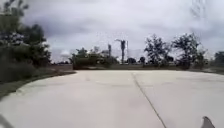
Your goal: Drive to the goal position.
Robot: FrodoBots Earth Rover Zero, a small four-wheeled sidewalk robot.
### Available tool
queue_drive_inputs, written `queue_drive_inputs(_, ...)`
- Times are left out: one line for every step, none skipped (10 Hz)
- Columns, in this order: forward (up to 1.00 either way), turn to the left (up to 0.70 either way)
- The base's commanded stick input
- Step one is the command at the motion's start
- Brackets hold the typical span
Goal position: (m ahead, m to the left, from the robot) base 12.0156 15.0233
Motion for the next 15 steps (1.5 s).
queue_drive_inputs(0.85,0.00)
queue_drive_inputs(0.85,0.00)
queue_drive_inputs(0.85,0.00)
queue_drive_inputs(0.85,0.00)
queue_drive_inputs(0.85,0.00)
queue_drive_inputs(0.85,0.00)
queue_drive_inputs(0.85,0.00)
queue_drive_inputs(0.85,0.00)
queue_drive_inputs(0.85,0.00)
queue_drive_inputs(0.85,0.00)
queue_drive_inputs(0.85,0.00)
queue_drive_inputs(0.85,0.00)
queue_drive_inputs(0.85,0.00)
queue_drive_inputs(0.85,0.00)
queue_drive_inputs(0.85,0.00)
